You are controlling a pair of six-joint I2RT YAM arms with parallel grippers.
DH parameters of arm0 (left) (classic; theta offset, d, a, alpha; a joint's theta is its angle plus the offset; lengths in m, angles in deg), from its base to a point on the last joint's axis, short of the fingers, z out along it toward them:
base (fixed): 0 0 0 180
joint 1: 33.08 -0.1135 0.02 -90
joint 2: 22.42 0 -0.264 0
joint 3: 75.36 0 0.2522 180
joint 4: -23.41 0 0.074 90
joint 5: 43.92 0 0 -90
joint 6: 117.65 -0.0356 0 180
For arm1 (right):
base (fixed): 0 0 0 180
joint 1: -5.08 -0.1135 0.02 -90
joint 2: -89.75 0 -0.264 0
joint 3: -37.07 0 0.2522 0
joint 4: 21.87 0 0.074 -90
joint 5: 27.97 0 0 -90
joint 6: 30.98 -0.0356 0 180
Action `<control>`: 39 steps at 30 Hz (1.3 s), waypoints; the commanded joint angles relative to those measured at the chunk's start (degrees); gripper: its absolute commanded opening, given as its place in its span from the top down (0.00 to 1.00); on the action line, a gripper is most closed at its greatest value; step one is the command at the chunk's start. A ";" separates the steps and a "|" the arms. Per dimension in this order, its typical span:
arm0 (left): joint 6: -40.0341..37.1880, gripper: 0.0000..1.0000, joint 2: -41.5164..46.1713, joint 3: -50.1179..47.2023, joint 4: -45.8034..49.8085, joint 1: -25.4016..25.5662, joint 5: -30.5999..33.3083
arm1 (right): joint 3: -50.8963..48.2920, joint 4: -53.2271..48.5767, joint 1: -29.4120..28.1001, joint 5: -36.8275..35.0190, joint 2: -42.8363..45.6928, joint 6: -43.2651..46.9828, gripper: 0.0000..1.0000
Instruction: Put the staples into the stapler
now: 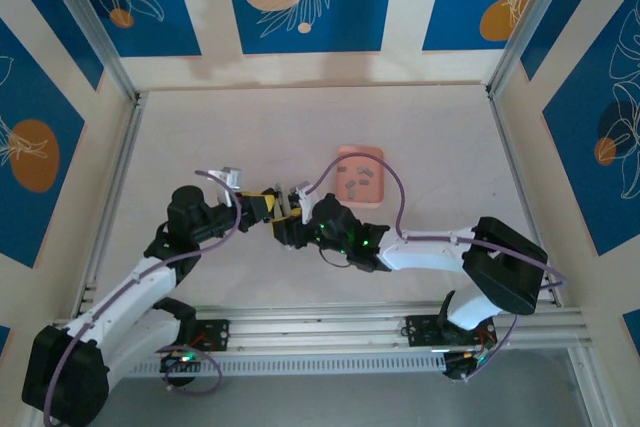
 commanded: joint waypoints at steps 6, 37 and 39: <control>-11.00 0.91 2.55 -1.85 -6.19 0.48 -2.84 | -1.97 0.57 0.91 0.75 7.52 -0.55 0.40; -47.09 0.98 3.66 -1.33 -1.05 1.55 -16.39 | 4.12 -25.38 17.44 34.36 15.41 -11.41 0.32; -47.67 0.98 3.58 -1.34 -1.22 1.74 -16.44 | 5.16 -26.08 17.44 34.04 13.52 -12.06 0.33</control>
